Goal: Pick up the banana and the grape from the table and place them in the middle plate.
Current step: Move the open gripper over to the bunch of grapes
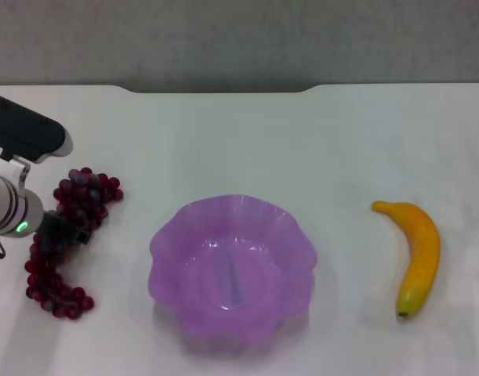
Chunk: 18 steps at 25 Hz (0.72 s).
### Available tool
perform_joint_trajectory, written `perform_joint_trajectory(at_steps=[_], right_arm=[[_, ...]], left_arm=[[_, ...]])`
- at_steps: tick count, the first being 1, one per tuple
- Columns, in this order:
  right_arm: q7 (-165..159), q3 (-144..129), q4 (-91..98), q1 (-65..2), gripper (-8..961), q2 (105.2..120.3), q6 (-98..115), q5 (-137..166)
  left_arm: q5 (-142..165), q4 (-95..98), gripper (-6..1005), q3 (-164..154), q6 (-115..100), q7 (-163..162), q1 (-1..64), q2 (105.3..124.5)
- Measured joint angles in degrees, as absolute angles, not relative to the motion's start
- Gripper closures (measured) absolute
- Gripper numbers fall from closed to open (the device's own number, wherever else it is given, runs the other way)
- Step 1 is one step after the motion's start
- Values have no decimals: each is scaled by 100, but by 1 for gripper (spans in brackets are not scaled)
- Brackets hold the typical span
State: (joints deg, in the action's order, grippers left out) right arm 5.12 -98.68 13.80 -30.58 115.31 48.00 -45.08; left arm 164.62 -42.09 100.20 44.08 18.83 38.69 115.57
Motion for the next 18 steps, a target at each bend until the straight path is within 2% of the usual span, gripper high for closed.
perform_joint_trajectory(at_steps=[18], right_arm=[[500,-9859,1380,-3042,45,11531,4799,-4499]], left_arm=[[16462,-4237,347,10073,4439,1811,3918,11555]])
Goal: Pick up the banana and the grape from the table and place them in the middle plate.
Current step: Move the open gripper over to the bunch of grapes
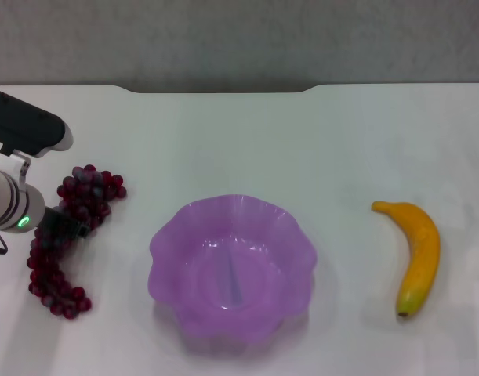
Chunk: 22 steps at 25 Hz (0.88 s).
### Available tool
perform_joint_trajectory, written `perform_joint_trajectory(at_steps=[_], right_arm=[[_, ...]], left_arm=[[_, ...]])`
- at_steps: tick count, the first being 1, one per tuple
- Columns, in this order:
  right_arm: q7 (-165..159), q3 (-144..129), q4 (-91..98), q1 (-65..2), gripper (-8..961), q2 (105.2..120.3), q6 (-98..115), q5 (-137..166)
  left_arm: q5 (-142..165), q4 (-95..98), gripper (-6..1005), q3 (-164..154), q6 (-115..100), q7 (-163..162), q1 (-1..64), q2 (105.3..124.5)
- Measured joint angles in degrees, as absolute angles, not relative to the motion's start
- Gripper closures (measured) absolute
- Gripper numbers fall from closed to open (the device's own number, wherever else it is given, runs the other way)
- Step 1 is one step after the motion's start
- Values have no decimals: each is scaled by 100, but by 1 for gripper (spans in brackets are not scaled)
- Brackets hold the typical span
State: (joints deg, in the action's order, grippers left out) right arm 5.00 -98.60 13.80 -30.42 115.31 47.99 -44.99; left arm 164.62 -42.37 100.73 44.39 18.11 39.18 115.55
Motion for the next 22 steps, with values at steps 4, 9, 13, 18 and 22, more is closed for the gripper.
perform_joint_trajectory(at_steps=[4,9,13,18,22], right_arm=[[500,-9861,1380,-3041,45,11531,4798,-4499],[500,-9869,1380,-3041,45,11531,4798,-4496],[500,-9870,1380,-3041,45,11531,4798,-4490],[501,-9870,1380,-3041,45,11531,4798,-4482],[501,-9870,1380,-3040,45,11531,4798,-4482]], left_arm=[[16462,-4227,378,10050,4420,1811,3928,11553],[16462,-4221,419,10038,4414,1817,3929,11551],[16462,-4230,452,10031,4430,1835,3929,11549],[16462,-4233,483,10028,4419,1862,3929,11555],[16462,-4237,522,10028,4397,1876,3929,11569]])
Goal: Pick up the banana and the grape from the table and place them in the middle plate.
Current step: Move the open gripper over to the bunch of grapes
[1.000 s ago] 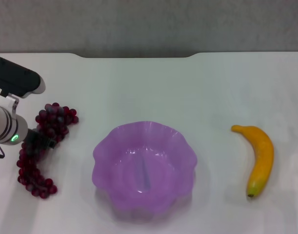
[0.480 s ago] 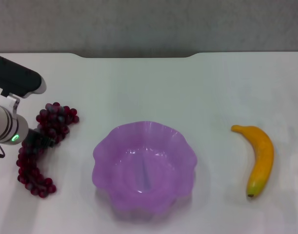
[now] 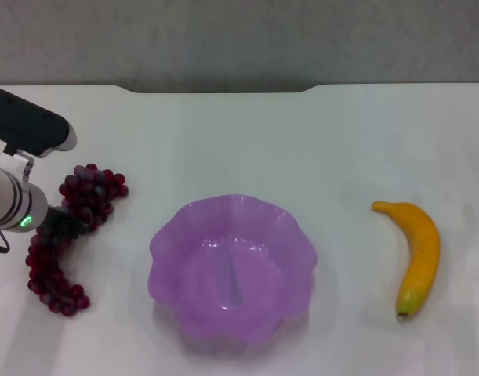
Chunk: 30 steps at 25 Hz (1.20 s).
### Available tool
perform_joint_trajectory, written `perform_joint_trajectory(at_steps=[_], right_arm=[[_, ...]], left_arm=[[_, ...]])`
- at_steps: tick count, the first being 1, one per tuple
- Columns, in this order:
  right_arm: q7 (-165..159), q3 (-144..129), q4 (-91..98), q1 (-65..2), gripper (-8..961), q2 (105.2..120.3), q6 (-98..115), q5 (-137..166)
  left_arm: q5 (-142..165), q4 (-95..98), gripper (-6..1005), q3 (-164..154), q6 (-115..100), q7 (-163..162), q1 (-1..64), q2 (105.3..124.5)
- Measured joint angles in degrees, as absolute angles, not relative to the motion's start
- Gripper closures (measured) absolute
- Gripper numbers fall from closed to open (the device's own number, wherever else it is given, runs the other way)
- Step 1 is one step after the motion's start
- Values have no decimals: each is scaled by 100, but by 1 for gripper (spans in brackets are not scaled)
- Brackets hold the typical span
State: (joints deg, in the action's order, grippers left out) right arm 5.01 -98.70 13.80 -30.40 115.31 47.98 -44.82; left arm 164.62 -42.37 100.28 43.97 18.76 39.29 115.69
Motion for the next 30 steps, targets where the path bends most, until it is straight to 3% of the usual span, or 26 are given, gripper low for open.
perform_joint_trajectory(at_steps=[26,30], right_arm=[[501,-9868,1366,-3026,46,11531,4798,-4475],[501,-9859,1372,-3017,46,11531,4799,-4473]], left_arm=[[16453,-4621,604,10033,4386,1880,3793,11607],[16453,-4616,655,10030,4340,1881,3789,11612]])
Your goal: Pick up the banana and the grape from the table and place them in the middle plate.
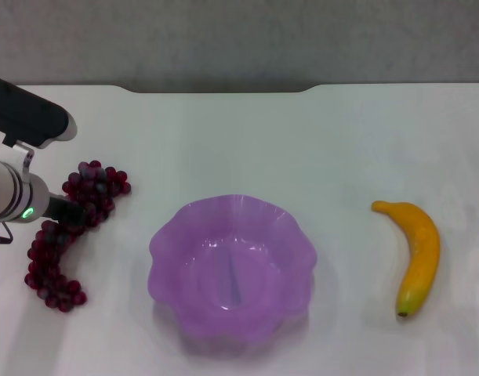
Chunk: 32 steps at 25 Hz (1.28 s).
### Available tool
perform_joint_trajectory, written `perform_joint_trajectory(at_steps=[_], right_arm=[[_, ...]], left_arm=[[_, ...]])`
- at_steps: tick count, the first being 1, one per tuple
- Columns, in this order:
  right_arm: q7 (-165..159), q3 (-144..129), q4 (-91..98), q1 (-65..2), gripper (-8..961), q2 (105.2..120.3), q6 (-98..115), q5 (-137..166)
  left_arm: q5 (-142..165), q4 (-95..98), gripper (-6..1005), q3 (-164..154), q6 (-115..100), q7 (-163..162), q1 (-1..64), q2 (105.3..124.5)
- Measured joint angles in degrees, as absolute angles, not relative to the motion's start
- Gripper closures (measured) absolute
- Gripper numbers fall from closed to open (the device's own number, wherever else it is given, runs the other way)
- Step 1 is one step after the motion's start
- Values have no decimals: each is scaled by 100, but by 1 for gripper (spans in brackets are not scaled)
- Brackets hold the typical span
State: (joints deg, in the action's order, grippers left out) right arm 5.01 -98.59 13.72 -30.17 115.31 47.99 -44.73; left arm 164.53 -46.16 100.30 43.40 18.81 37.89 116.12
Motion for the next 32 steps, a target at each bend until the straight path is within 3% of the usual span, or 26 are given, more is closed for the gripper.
perform_joint_trajectory(at_steps=[6,9,20,32], right_arm=[[501,-9854,1376,-3015,46,11531,4798,-4473],[501,-9848,1379,-3008,46,11531,4798,-4473],[501,-9828,1366,-2988,46,11523,4799,-4488],[501,-9825,1335,-2986,46,11515,4799,-4507]], left_arm=[[16453,-4561,732,10021,4281,1881,3788,11614],[16453,-4602,829,10019,4271,1876,3786,11617],[16433,-5633,903,10020,4442,1831,3407,11644],[16374,-7435,915,9857,5317,1887,3011,11645]])
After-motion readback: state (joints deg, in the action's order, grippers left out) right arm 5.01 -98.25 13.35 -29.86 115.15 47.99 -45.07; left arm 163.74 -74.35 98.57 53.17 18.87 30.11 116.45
